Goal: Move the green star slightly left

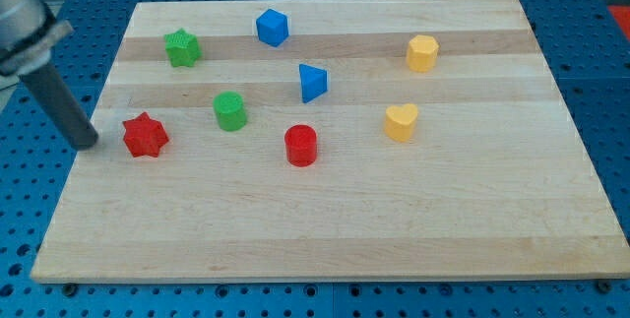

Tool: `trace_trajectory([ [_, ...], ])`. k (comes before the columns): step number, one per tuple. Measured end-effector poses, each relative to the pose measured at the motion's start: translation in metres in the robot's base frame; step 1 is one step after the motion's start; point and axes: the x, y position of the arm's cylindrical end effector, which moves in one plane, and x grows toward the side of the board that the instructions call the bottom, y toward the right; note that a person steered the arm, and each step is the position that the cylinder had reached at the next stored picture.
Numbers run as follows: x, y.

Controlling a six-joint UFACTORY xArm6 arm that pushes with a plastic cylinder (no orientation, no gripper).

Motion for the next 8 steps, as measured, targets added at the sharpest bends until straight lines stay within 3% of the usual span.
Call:
trace_trajectory([
  [1, -0.037, 0.005],
  [3, -0.048, 0.102],
  [5, -0.099, 0.161],
  [7, -0.175, 0.131],
  [8, -0.165, 0.127],
])
